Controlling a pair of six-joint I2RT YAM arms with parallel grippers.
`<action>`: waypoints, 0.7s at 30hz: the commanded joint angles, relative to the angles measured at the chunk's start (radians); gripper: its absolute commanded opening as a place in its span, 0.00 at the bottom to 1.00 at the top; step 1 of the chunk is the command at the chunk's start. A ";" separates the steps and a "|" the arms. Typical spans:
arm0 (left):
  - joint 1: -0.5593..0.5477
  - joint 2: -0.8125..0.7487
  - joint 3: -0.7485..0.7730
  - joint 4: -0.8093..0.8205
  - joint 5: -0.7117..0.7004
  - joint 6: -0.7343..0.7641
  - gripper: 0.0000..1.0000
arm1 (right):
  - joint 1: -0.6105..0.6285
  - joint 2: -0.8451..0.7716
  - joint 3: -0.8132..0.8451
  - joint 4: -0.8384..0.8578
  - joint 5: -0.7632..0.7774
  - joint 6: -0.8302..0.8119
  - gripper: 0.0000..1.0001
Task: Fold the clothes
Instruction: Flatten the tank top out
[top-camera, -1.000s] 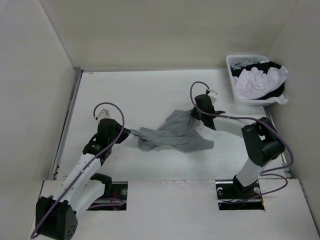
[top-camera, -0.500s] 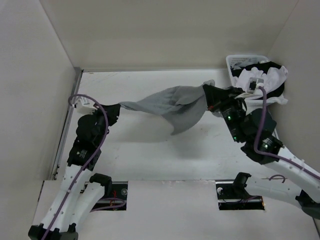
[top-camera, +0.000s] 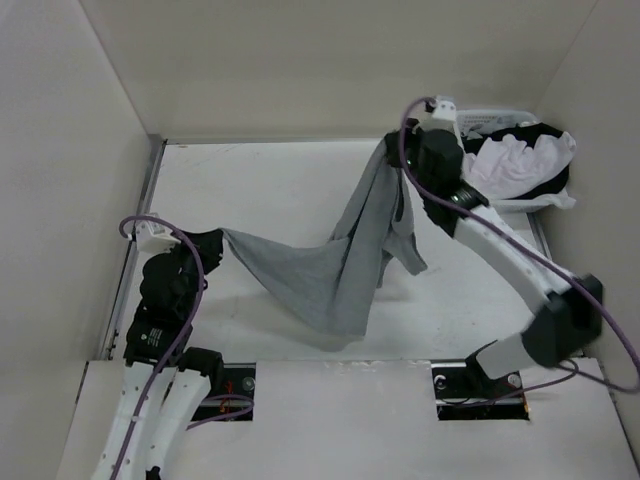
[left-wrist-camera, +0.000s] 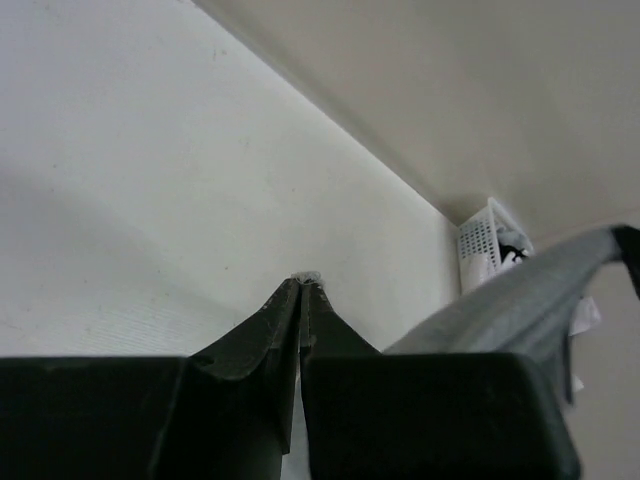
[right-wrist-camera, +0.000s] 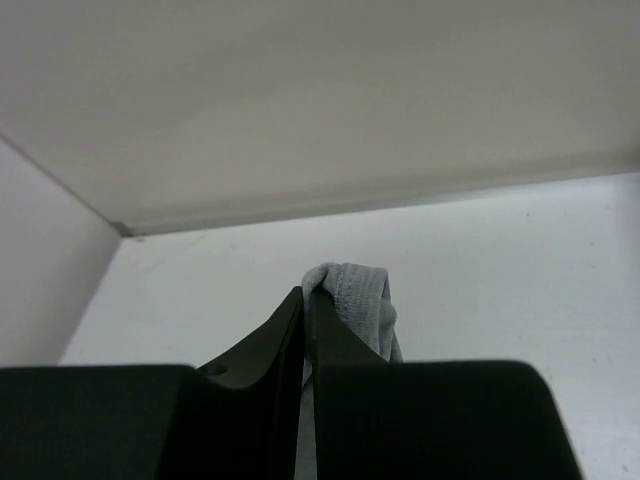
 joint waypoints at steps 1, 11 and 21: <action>0.003 0.033 -0.058 -0.008 -0.009 0.019 0.01 | -0.111 0.313 0.199 0.110 -0.256 0.052 0.08; 0.016 0.170 -0.238 0.122 0.036 -0.035 0.01 | -0.108 0.370 0.251 -0.037 -0.191 0.110 0.54; 0.000 0.153 -0.232 0.141 0.040 -0.044 0.01 | 0.092 -0.027 -0.510 -0.134 -0.039 0.356 0.35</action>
